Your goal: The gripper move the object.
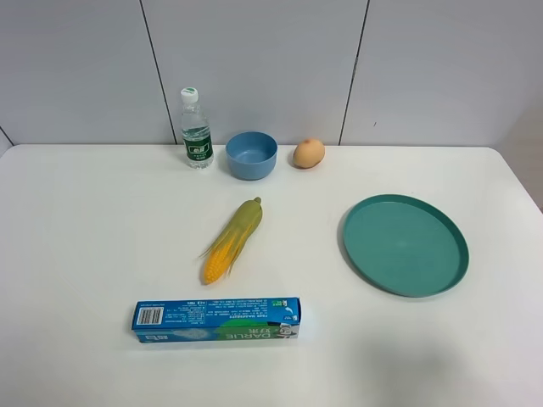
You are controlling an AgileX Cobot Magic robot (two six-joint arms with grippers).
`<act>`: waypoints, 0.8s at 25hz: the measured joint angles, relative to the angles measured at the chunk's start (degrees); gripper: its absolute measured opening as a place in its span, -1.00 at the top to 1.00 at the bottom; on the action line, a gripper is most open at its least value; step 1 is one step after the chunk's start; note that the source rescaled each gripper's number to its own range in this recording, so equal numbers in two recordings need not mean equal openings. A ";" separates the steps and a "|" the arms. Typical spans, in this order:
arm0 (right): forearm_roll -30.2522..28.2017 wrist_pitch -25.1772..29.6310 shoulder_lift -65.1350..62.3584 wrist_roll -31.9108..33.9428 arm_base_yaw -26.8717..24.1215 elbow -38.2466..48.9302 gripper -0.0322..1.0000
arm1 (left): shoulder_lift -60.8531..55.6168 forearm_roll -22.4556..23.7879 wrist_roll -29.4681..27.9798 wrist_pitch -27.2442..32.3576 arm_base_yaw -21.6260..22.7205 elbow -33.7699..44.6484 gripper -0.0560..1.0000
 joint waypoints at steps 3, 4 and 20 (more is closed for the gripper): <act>0.17 -0.05 -1.85 -0.06 0.00 0.00 -0.63 | 0.00 0.00 0.00 0.00 0.00 0.00 -1.00; 0.17 -0.11 -3.22 -0.06 0.00 0.00 -0.63 | 0.00 0.00 0.00 0.00 0.00 0.00 -1.00; 0.18 -0.11 -4.70 -0.06 0.00 0.00 -0.62 | 0.00 0.00 0.00 0.00 0.00 0.00 -1.00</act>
